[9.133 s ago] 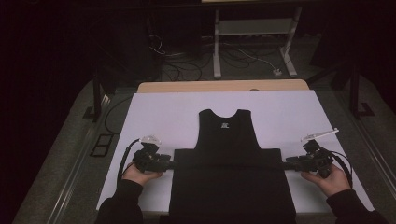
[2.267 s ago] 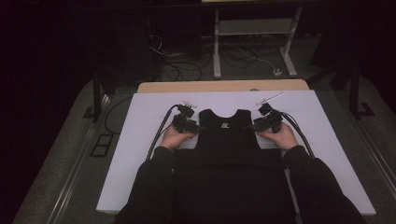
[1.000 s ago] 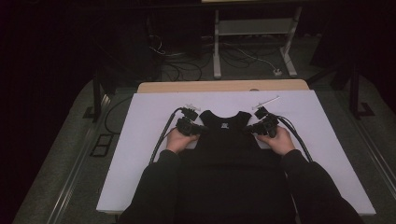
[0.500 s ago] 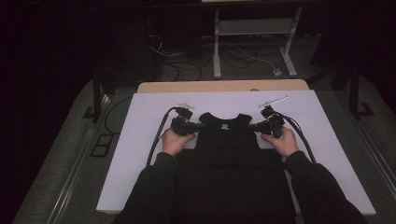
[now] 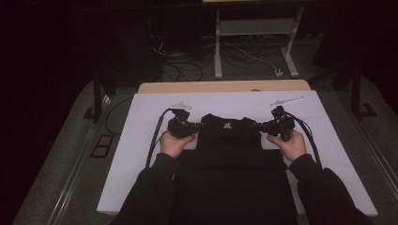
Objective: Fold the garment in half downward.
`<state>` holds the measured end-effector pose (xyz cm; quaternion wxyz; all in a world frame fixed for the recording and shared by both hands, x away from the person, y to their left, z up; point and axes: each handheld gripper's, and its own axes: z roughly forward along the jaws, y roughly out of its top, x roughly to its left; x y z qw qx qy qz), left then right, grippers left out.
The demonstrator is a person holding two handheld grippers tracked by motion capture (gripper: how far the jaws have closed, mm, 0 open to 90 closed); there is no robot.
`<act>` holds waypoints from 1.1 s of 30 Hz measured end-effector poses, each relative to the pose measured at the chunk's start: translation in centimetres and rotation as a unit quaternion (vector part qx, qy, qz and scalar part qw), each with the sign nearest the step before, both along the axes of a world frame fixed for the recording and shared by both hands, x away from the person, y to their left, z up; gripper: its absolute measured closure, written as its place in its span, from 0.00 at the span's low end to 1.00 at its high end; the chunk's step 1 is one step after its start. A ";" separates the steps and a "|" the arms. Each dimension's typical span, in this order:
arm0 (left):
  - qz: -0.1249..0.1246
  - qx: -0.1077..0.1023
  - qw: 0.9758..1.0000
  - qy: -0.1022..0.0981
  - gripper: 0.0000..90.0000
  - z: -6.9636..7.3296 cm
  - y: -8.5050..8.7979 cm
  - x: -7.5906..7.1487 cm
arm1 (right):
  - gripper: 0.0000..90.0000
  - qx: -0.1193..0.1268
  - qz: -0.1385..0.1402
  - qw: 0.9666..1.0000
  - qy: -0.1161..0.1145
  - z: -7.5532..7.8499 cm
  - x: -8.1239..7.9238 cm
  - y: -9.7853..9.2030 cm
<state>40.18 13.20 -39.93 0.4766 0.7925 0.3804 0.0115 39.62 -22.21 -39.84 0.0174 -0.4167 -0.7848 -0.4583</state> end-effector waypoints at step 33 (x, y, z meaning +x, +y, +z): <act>-0.010 -0.011 1.000 -0.008 0.93 1.3 1.3 -6.2 | 0.93 -0.007 0.018 1.000 -0.015 1.3 -6.3 -0.2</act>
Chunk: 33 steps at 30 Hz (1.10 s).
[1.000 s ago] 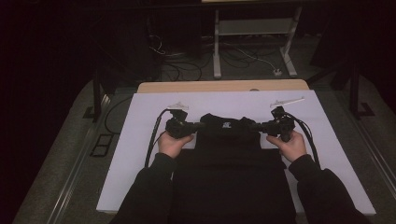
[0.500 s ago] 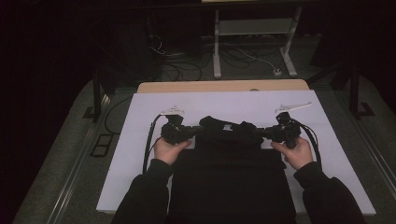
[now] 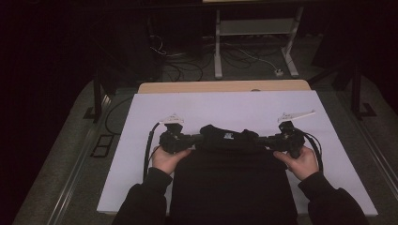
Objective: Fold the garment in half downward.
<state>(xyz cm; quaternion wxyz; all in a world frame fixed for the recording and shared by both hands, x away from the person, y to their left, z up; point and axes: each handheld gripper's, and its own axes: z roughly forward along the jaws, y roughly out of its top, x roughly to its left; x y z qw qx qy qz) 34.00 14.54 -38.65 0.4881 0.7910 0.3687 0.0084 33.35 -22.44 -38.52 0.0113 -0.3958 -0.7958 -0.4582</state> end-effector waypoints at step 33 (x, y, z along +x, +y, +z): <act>-0.060 0.049 0.995 0.064 0.93 -2.3 -0.1 -5.5 | 0.92 -0.036 0.064 0.995 0.071 -2.9 -5.2 0.7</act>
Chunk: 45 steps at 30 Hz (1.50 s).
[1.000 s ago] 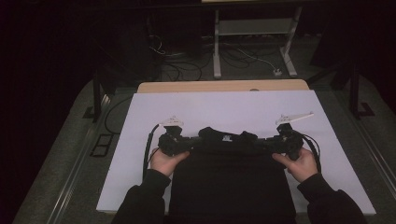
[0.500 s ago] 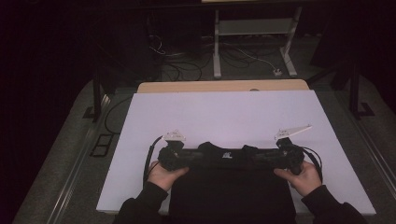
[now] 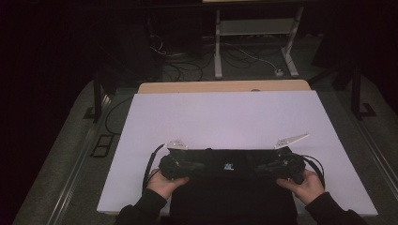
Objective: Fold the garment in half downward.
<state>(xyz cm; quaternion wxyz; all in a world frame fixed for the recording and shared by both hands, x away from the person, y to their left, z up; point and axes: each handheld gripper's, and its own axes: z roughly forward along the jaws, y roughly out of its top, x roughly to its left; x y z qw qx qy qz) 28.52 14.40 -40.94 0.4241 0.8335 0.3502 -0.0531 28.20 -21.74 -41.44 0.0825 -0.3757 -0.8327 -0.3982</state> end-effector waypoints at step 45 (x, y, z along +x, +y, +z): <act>-0.033 0.027 0.996 0.075 0.92 -2.0 -0.5 -4.1 | 0.88 -0.026 0.048 0.997 0.054 -1.2 -3.4 0.0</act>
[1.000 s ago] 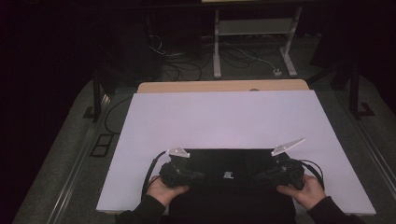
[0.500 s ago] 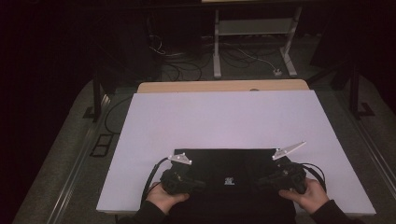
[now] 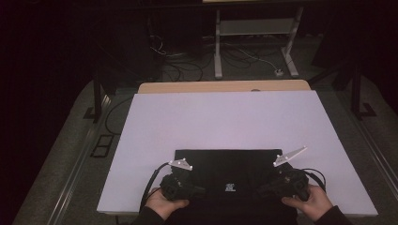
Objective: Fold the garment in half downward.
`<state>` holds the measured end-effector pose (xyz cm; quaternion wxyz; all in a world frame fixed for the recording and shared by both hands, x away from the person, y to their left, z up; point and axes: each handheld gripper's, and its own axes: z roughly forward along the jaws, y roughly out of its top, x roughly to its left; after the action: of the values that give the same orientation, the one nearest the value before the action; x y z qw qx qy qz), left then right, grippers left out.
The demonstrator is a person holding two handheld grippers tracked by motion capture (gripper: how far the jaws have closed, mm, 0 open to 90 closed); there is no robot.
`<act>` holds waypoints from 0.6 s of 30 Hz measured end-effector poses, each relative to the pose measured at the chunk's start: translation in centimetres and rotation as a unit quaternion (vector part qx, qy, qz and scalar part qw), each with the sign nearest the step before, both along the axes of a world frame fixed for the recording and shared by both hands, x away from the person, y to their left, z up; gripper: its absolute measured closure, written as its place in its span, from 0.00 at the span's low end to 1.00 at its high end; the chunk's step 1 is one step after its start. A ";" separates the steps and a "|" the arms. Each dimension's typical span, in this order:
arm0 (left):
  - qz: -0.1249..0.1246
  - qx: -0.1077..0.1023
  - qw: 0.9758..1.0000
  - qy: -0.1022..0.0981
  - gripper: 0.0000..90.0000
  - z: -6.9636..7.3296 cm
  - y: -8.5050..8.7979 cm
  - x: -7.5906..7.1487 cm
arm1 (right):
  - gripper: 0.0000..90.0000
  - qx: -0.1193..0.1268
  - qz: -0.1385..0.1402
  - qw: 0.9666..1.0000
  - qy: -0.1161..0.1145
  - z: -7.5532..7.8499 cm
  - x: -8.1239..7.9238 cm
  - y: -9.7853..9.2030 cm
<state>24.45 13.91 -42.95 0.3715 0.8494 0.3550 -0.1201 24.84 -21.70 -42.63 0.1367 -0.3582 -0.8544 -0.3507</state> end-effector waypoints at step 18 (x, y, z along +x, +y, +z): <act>-0.009 0.033 0.997 -0.063 0.52 1.1 0.0 -1.1 | 0.44 0.002 -0.022 0.999 -0.042 1.1 -1.2 -0.8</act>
<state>23.32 13.89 -41.82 0.3642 0.8700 0.3273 -0.0581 23.60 -22.46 -41.55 0.0935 -0.3610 -0.8507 -0.3705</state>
